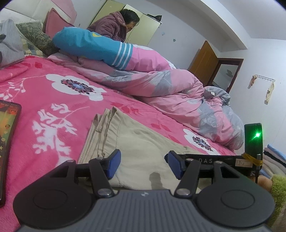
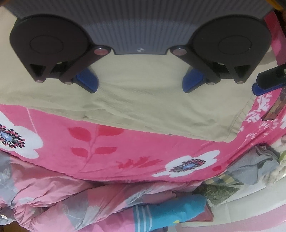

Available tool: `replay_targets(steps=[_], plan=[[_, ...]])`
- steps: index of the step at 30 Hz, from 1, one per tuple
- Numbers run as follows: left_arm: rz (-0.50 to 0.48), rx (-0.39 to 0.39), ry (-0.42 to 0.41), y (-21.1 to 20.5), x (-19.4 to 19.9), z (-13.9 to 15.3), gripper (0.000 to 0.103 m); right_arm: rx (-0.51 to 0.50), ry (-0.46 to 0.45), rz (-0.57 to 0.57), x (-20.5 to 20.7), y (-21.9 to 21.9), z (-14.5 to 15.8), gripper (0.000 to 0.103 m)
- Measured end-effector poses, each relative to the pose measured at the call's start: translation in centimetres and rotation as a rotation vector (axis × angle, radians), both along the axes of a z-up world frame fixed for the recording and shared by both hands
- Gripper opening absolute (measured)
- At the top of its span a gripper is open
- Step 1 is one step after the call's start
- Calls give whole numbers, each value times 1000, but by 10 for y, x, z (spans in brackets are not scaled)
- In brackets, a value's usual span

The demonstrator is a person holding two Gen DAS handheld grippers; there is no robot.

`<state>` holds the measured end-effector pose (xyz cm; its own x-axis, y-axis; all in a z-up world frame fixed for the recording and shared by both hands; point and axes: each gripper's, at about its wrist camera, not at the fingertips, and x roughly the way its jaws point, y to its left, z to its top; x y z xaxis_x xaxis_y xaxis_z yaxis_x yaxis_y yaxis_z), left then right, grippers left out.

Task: Fold clothes

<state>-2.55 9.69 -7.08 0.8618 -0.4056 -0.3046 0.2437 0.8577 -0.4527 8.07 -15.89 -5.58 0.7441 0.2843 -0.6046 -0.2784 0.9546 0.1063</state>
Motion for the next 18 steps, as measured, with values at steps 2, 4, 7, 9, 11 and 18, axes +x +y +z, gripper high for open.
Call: replay_targets(steps=[2,4,7,9,11,18], plan=[[-1,-4,1,0,0,0,60,10,-4,0,0,-1,0,102],[-1,-5,1,0,0,0,60,23,-7,0,0,-3,0,102],[-1,-4,1,0,0,0,60,56,-12,-4,-1,-7,0,102],[-1,-3,0,0,-1,0,60,80,-14,-7,-2,-9,-1,102],[-2,-1,-3,0,-1,1,60,92,-14,-9,-2,-11,0,102],[3,-13,-11,3,-6,1,60,0,-42,66,-4,22,23,102]])
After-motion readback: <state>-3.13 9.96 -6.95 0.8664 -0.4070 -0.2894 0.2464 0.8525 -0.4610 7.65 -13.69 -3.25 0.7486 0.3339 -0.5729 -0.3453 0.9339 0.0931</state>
